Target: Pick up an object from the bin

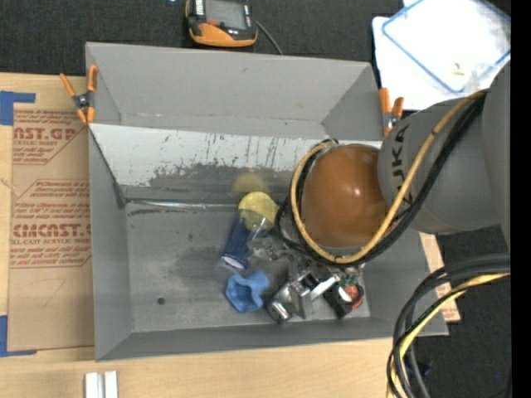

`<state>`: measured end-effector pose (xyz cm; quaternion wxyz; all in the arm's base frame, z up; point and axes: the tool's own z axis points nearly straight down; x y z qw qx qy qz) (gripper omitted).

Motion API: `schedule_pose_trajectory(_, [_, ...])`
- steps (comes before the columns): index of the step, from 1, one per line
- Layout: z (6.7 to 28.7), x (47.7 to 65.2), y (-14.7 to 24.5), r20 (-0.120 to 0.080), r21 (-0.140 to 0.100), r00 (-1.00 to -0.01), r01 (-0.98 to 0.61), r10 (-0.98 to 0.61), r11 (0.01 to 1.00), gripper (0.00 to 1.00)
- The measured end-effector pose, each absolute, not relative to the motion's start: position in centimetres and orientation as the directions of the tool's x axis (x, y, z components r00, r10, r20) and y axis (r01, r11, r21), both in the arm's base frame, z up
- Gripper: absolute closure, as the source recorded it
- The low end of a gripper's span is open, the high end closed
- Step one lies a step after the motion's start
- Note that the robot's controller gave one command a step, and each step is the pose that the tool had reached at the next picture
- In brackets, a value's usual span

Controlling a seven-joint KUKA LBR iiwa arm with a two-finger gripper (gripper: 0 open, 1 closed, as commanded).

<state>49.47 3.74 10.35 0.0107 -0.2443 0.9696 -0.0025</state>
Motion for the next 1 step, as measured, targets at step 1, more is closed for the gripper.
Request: schedule_pose_trajectory(1, [7.73,48.91,-0.19,0.007,-0.002,-0.93,-0.368,-0.368,0.93,1.0])
